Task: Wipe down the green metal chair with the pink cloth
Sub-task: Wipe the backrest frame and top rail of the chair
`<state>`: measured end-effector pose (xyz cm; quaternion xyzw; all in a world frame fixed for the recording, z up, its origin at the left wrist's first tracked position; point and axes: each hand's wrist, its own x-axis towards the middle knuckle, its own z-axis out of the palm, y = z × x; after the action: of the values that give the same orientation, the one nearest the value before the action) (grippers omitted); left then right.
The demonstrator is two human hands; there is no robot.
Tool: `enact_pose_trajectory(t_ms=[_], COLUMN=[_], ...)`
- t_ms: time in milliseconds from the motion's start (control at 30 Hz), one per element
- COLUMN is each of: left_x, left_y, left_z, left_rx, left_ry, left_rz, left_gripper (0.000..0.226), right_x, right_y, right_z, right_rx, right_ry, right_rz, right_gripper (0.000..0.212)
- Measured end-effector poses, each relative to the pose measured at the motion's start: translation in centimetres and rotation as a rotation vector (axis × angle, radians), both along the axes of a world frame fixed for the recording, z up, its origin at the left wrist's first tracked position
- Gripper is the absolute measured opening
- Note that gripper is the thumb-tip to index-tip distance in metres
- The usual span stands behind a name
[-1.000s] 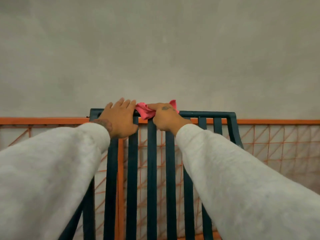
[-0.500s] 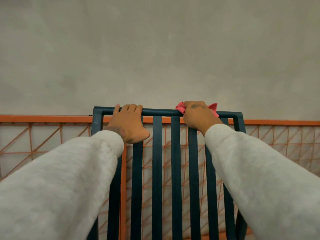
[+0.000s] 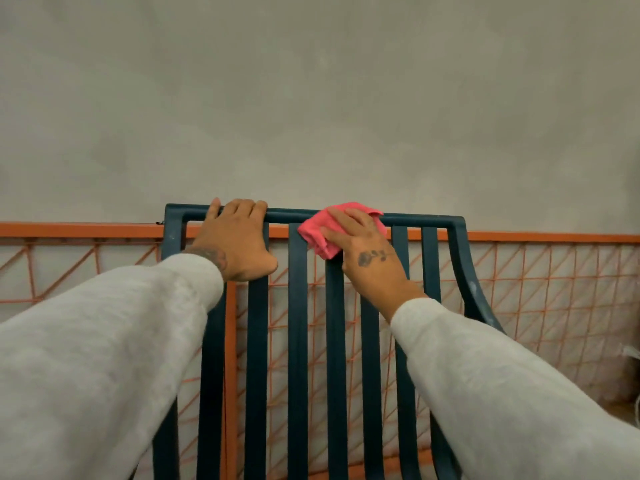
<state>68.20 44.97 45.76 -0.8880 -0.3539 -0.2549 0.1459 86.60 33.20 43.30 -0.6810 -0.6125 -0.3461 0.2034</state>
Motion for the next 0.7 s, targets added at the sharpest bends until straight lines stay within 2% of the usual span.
enact_pose_trajectory(t_ms=[100,233,400,600,700], left_x=[0.3,0.4,0.1,-0.1,0.0], left_y=[-0.1,-0.2,-0.2,-0.4,-0.4], left_z=[0.0,0.1,0.0,0.4,0.3], left_rx=[0.005,0.004,0.014,-0.021,-0.024], left_ry=[0.017,0.033,0.037,0.05,0.046], left_rz=[0.006,0.021,-0.003,-0.002,0.01], left_gripper=[0.095,0.096,0.093,0.094,0.094], right_x=[-1.8,-3.7,-2.3,-1.6,-1.5], right_y=[0.4,1.2,0.0,-0.7,-1.0], right_z=[0.2,0.4,0.2,0.2,0.8], right_rx=[-0.004,0.025,0.003,0.091,0.262], right_ry=[-0.07,-0.096,-0.118,0.121,0.314], right_rz=[-0.141,-0.21,-0.199,-0.127,-0.067], right_gripper=[0.045,0.033,0.042,0.043,0.037])
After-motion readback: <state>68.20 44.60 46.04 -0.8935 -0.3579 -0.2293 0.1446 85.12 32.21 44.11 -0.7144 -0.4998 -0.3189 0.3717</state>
